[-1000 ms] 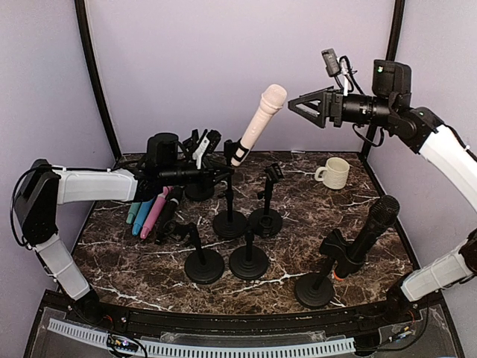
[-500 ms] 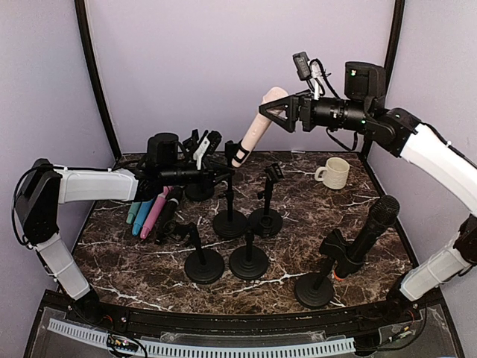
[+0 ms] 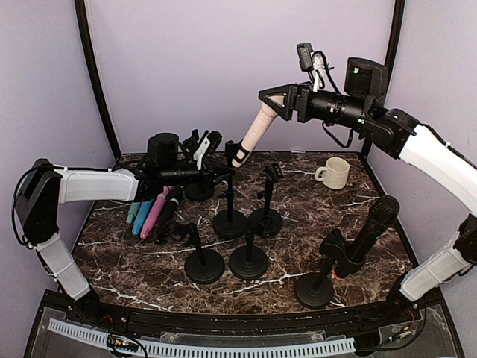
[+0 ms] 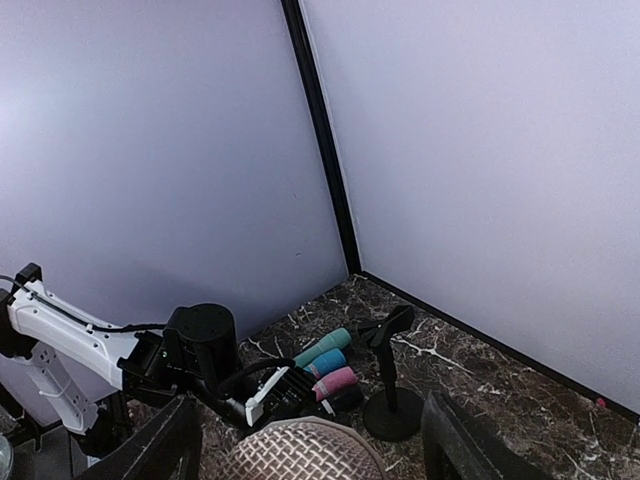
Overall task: Remove the microphone from the stand
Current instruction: Place the microphone stand with the microphone at the center of the board, then hold the microphone stand with the microphone at the center of the board.
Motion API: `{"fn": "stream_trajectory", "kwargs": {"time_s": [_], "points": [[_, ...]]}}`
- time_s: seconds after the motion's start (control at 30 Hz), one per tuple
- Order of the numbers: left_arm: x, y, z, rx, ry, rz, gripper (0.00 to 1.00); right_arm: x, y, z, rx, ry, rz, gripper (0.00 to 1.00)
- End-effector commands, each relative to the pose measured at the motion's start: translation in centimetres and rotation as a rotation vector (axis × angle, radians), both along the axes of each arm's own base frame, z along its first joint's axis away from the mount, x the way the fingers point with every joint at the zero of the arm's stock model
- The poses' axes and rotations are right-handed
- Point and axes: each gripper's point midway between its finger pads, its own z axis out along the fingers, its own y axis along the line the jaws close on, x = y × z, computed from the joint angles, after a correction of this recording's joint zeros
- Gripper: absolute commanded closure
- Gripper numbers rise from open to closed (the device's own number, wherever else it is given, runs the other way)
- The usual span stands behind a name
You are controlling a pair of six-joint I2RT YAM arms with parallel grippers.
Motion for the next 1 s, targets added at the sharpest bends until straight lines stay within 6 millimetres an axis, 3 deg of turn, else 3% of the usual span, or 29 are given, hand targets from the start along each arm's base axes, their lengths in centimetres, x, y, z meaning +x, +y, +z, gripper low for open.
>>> {"fn": "stream_trajectory", "kwargs": {"time_s": [0.0, 0.27, 0.4, 0.47, 0.53, 0.57, 0.67, 0.77, 0.97], "points": [[-0.3, 0.3, 3.1, -0.04, -0.075, -0.004, 0.92, 0.5, 0.6, -0.4, 0.0, 0.002, -0.02, 0.21], [-0.4, 0.4, 3.2, -0.04, -0.075, -0.007, 0.91, 1.1, 0.5, -1.0, -0.011, 0.018, -0.054, 0.2], [-0.5, 0.4, 3.3, -0.04, -0.073, -0.007, 0.89, 1.2, 0.5, -1.3, -0.017, 0.026, -0.061, 0.29], [-0.4, 0.4, 3.3, -0.037, -0.071, -0.002, 0.85, 1.1, 0.4, -1.3, -0.017, 0.024, -0.061, 0.39], [-0.3, 0.6, 3.5, -0.035, -0.072, 0.011, 0.76, 1.1, 0.3, -1.2, -0.014, 0.02, -0.063, 0.48], [-0.3, 0.8, 3.7, -0.034, -0.074, 0.022, 0.63, 1.0, 0.3, -1.1, -0.011, 0.016, -0.063, 0.5], [-0.4, 1.3, 3.4, -0.022, -0.069, 0.049, 0.38, 0.9, 0.2, -1.0, -0.008, 0.01, -0.066, 0.53], [-0.8, 2.2, 3.3, -0.005, -0.076, 0.085, 0.32, 0.8, 0.1, -0.8, -0.005, 0.005, -0.068, 0.55], [-2.7, 3.1, 0.3, 0.105, -0.049, 0.119, 0.28, 0.7, 0.0, -0.6, -0.004, -0.002, -0.072, 0.55]]}}
